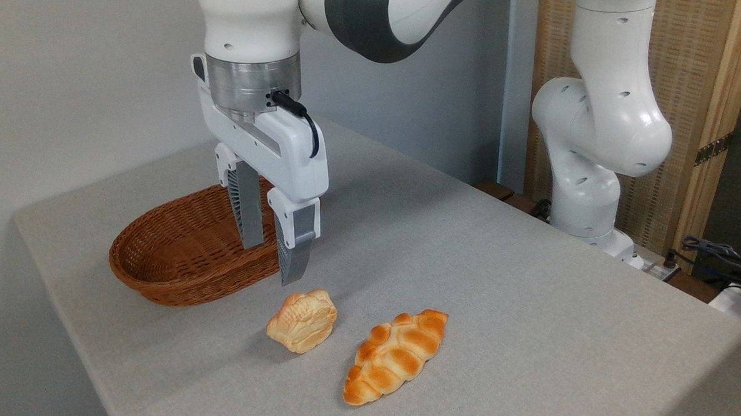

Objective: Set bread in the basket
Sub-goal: 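Move the open gripper from above the basket toward the small round roll, then lower the gripper around the small round bread roll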

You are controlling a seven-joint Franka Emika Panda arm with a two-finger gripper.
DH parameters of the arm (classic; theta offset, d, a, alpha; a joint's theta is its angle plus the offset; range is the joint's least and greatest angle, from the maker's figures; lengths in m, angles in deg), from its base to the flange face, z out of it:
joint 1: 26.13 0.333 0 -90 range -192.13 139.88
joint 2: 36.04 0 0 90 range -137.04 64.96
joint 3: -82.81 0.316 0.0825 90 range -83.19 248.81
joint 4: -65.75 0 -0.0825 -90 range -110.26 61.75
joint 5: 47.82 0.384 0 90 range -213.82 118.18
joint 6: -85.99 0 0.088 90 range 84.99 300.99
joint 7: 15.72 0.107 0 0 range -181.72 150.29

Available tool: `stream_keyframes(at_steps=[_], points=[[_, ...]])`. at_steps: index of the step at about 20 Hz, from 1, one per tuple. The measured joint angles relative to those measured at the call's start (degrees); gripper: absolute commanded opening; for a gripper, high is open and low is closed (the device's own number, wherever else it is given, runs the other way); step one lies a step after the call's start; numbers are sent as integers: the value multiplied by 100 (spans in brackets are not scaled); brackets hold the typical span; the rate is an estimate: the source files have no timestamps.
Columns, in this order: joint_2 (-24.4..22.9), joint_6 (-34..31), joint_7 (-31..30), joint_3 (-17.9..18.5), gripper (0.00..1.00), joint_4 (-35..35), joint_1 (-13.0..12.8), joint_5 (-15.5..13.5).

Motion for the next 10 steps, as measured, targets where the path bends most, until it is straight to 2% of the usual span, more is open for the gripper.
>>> stream_keyframes(at_steps=[10], points=[[74, 2, 0, -13, 100, -86, -5, 0]])
